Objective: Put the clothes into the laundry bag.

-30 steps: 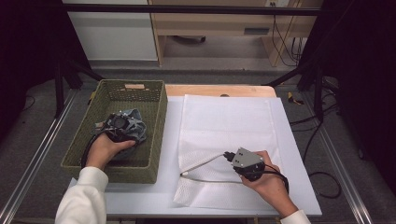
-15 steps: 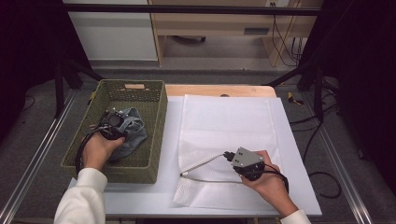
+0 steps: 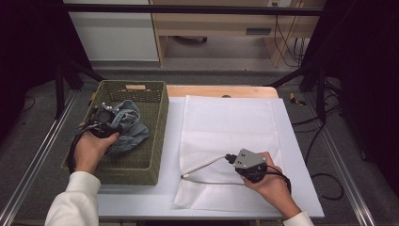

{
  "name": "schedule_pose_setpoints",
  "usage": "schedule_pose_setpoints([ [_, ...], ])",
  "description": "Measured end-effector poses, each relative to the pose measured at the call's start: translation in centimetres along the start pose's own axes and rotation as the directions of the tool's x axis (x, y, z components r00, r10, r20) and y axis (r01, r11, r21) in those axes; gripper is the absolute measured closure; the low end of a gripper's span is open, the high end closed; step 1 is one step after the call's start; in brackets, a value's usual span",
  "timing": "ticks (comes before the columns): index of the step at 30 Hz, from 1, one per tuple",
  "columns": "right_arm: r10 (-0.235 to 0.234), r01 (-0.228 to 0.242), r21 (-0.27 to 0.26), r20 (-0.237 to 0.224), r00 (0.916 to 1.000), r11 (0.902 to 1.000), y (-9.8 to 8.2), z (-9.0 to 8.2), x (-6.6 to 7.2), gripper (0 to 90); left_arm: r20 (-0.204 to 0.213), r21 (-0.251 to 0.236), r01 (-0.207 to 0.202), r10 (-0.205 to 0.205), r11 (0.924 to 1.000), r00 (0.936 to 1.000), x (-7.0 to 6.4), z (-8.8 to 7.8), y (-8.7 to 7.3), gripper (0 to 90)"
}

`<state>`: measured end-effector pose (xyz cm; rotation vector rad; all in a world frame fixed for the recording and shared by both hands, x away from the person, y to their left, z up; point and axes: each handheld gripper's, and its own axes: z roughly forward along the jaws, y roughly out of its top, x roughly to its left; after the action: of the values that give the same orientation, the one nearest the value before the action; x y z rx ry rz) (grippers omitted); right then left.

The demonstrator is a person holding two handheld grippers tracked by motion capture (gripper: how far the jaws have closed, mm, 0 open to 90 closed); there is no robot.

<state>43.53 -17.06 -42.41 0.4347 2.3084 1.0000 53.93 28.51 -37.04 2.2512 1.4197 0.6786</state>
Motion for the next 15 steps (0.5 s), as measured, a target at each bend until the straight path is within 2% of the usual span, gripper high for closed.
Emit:
schedule_pose_setpoints([
  [3, 0.008, -0.008, -0.005, -0.003, 1.0000, 1.0000, 0.0, -0.1, -0.2, 88.7, 0.005, -0.026, 0.006, -0.006, 0.9996, 1.0000, 0.1, -0.4, 0.1, 62.6],
  [6, 0.019, -0.019, -0.002, -0.011, 0.9998, 0.9998, 0.0, -0.1, -0.4, 88.7, 0.008, -0.048, -0.004, 0.005, 0.9988, 1.0000, 0.1, -1.0, 0.4, 62.8],
  [10, -0.008, 0.009, 0.037, -0.023, 0.9997, 0.9993, 0.7, 0.3, -1.2, 88.7, 0.014, -0.098, 0.018, -0.017, 0.9950, 0.9998, 0.3, -1.9, 0.8, 62.9],
  [15, -0.042, 0.046, 0.063, -0.066, 0.9969, 0.9969, 2.6, 0.3, -2.5, 88.8, 0.023, -0.140, 0.014, -0.011, 0.9900, 0.9997, 0.2, -2.9, 1.5, 62.9],
])
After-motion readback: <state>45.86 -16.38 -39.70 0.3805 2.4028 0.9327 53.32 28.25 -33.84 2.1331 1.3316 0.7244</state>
